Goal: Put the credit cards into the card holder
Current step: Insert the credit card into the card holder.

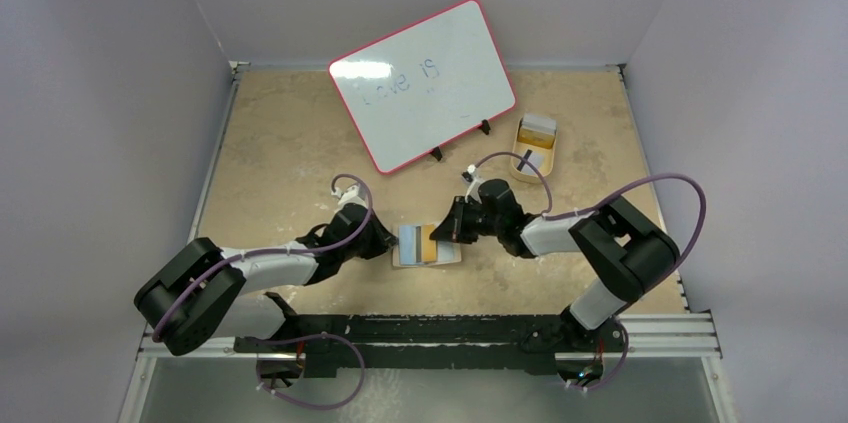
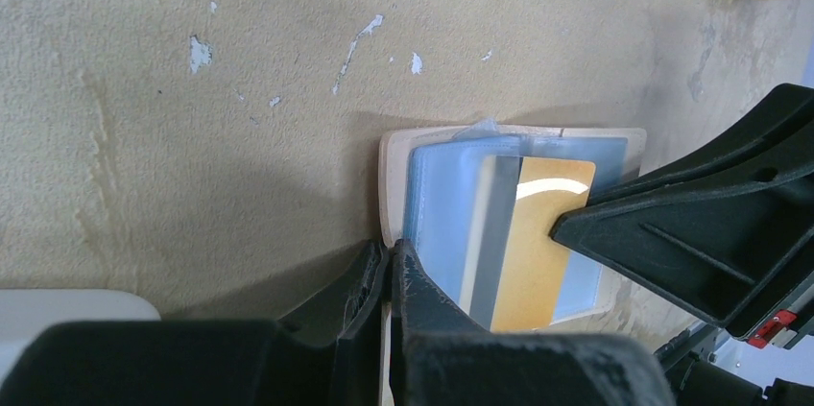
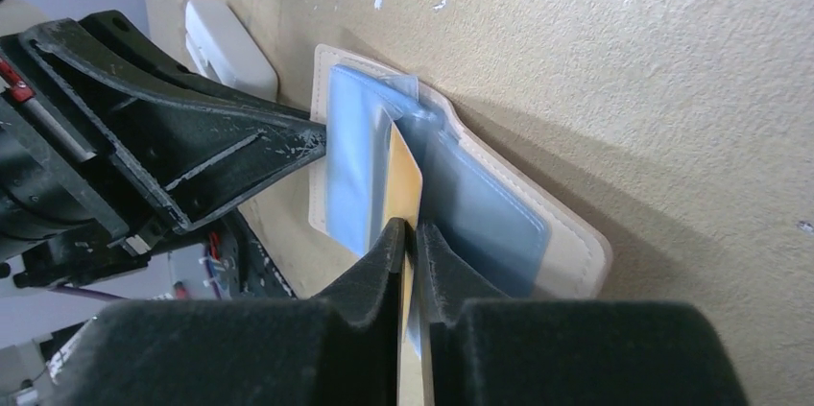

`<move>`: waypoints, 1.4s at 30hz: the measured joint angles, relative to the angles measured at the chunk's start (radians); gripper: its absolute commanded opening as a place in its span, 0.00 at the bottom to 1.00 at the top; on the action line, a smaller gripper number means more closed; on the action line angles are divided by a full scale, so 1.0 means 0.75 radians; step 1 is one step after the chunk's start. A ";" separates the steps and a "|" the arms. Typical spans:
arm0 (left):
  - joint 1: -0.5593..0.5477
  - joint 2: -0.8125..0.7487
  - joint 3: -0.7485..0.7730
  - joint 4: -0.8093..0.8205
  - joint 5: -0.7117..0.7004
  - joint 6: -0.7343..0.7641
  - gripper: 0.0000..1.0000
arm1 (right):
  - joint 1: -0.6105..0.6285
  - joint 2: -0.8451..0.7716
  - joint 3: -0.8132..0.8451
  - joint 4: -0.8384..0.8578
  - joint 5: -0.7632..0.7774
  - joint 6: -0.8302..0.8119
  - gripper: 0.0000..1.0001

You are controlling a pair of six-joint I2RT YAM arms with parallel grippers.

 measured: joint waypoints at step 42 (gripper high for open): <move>-0.025 0.032 0.031 -0.006 0.003 -0.010 0.01 | 0.140 0.022 0.134 -0.188 0.129 0.049 0.37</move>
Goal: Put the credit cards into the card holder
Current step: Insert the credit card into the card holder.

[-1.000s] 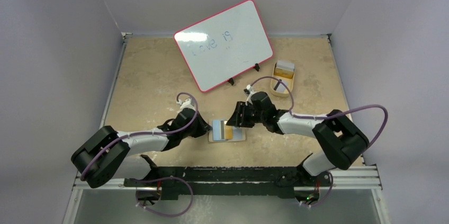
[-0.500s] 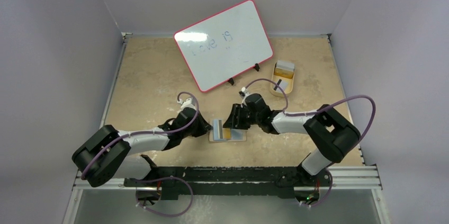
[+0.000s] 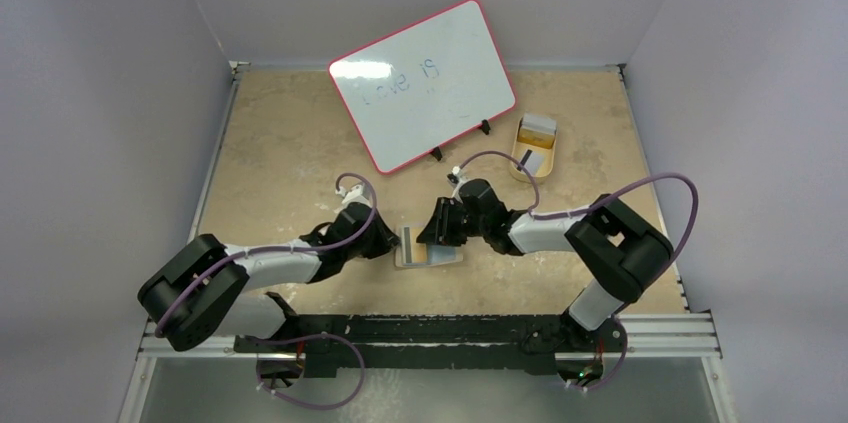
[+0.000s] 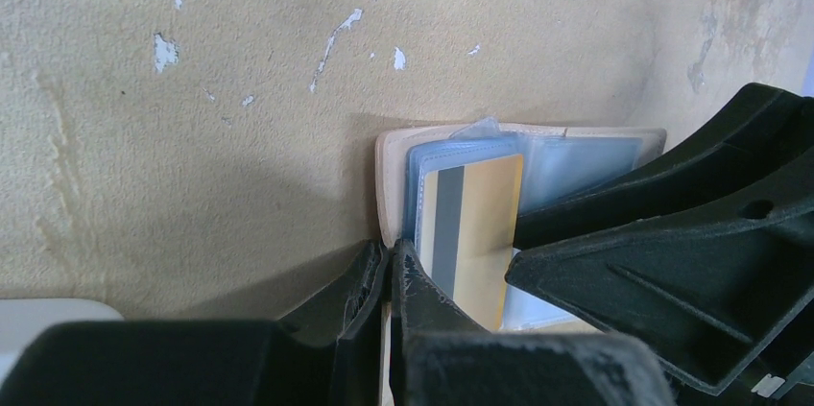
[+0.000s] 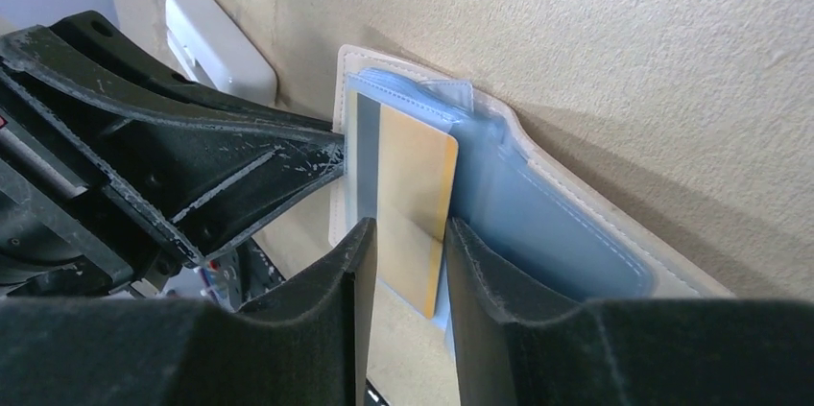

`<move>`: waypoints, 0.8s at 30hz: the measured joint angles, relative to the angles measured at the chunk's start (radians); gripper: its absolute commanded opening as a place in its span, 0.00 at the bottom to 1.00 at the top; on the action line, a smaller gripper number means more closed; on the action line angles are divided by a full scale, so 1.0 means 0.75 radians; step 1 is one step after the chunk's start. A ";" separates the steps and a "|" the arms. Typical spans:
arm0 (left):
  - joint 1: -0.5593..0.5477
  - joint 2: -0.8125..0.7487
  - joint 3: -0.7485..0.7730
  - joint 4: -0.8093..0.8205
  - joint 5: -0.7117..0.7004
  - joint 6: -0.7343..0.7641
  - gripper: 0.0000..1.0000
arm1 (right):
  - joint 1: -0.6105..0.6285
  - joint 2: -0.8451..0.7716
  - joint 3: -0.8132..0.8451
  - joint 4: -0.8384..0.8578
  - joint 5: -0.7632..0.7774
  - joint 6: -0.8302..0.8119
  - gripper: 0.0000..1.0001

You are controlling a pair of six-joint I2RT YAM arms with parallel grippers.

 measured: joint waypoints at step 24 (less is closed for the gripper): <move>-0.008 -0.092 0.147 -0.154 -0.035 0.057 0.21 | -0.201 -0.214 0.345 -0.615 0.191 -0.515 0.46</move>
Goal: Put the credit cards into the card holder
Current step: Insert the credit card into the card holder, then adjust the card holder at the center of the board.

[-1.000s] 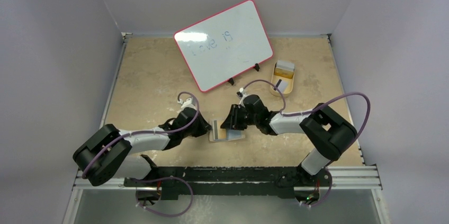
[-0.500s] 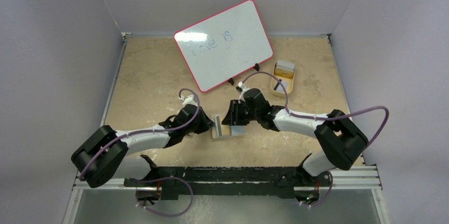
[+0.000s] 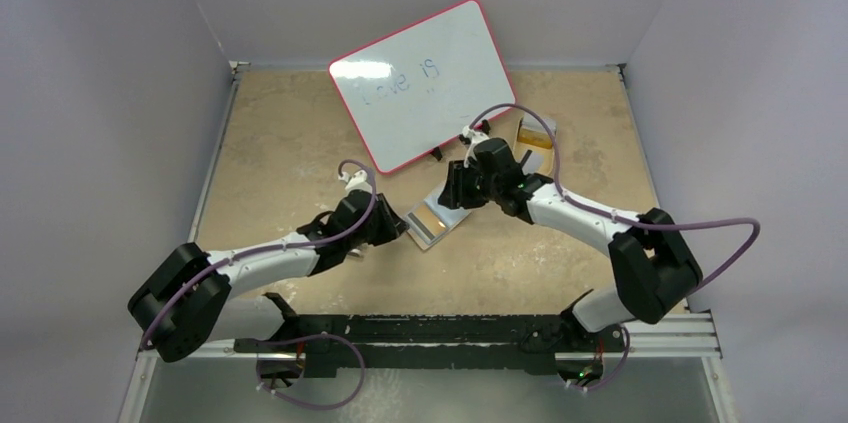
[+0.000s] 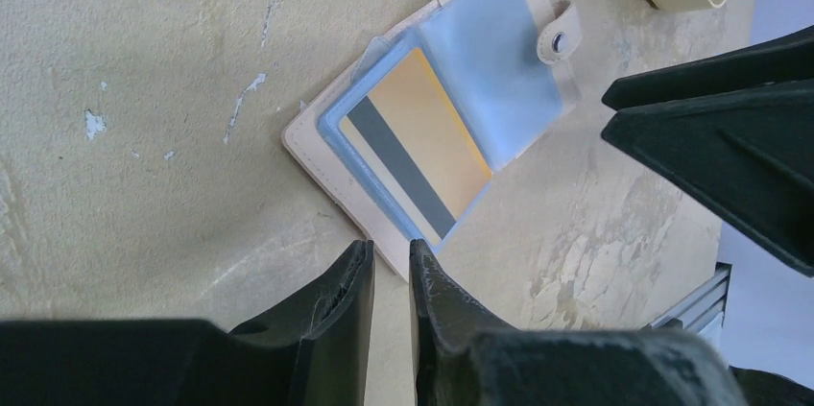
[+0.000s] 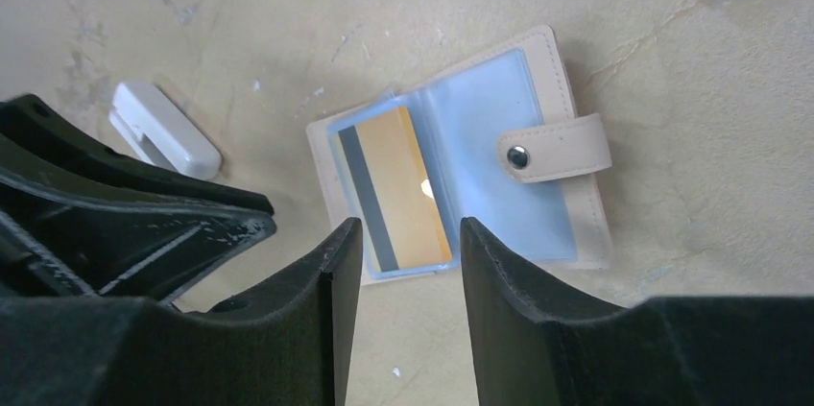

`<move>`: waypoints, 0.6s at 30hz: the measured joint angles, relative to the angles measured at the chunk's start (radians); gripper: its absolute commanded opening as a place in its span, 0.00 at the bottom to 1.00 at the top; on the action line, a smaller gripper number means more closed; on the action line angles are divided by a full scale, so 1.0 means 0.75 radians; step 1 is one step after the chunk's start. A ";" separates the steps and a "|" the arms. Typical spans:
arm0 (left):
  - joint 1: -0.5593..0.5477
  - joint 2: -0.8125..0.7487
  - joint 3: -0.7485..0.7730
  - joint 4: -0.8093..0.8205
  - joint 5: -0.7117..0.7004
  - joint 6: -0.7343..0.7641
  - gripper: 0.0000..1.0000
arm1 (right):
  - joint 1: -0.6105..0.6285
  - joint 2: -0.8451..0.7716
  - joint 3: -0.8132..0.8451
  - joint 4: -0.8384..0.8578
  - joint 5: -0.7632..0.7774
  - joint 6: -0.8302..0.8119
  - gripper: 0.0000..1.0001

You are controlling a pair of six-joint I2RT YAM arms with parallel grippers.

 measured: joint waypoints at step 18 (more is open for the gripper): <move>0.000 0.022 0.026 0.008 0.032 0.009 0.23 | -0.068 0.405 0.371 -0.083 0.082 -0.342 0.54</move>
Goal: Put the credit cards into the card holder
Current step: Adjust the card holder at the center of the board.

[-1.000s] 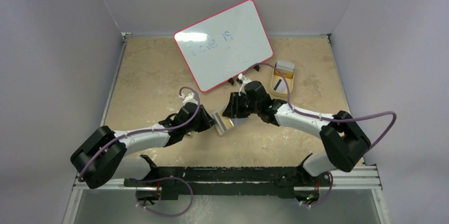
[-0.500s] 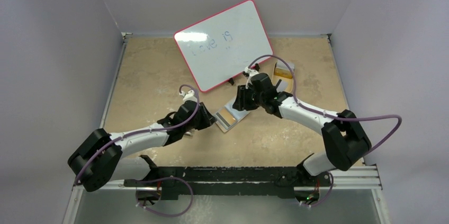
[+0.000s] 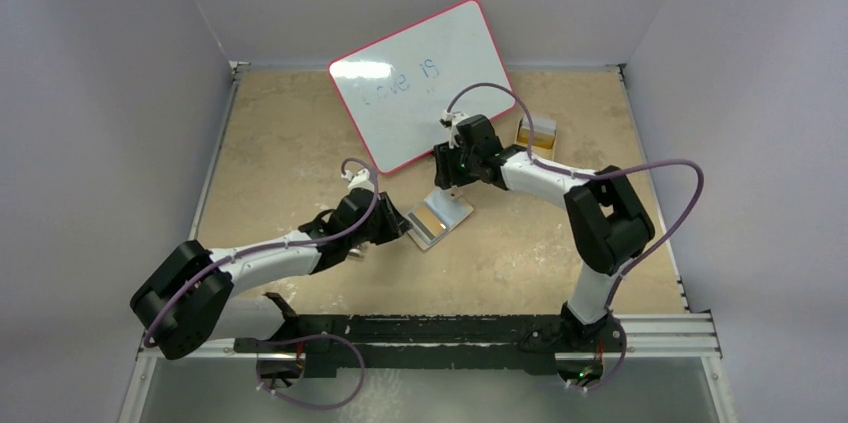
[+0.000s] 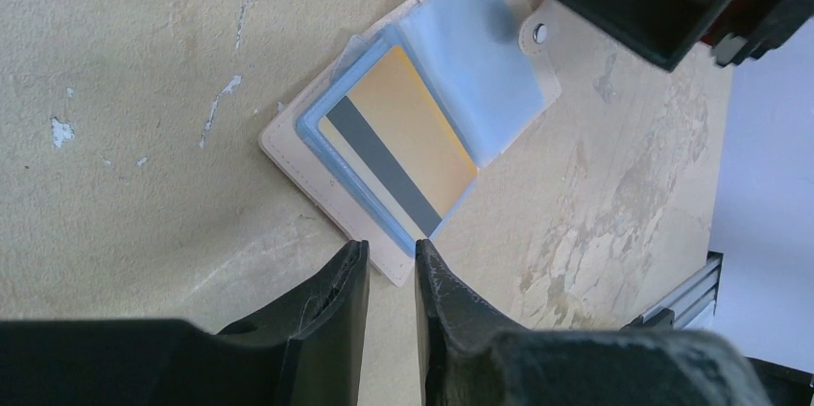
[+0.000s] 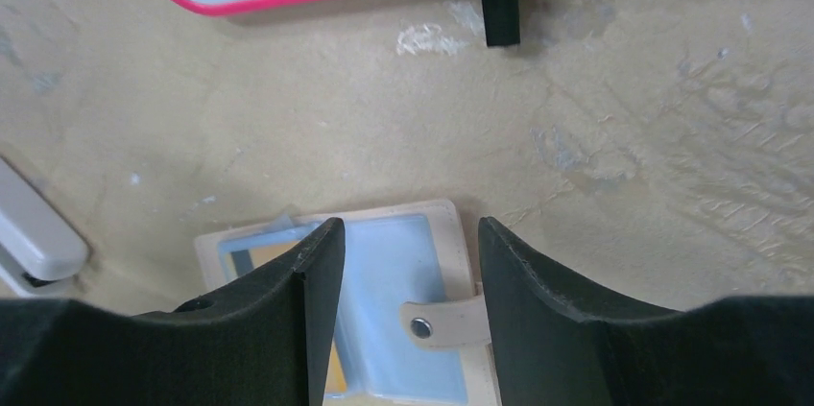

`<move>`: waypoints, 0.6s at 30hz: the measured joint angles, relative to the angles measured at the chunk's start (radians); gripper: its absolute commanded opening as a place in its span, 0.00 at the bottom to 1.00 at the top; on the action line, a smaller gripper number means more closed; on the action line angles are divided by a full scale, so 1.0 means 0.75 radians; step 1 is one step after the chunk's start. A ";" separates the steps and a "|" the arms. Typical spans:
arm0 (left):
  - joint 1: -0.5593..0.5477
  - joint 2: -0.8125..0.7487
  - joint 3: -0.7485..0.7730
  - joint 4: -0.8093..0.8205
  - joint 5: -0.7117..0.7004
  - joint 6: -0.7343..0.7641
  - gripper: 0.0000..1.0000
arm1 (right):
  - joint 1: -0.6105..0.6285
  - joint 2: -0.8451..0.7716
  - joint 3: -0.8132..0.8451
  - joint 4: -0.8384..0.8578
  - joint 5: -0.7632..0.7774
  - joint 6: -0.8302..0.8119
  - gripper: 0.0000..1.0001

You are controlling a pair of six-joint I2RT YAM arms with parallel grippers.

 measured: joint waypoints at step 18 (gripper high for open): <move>0.000 -0.002 0.021 -0.004 0.052 0.000 0.21 | 0.002 -0.249 -0.469 0.033 -0.054 0.230 0.45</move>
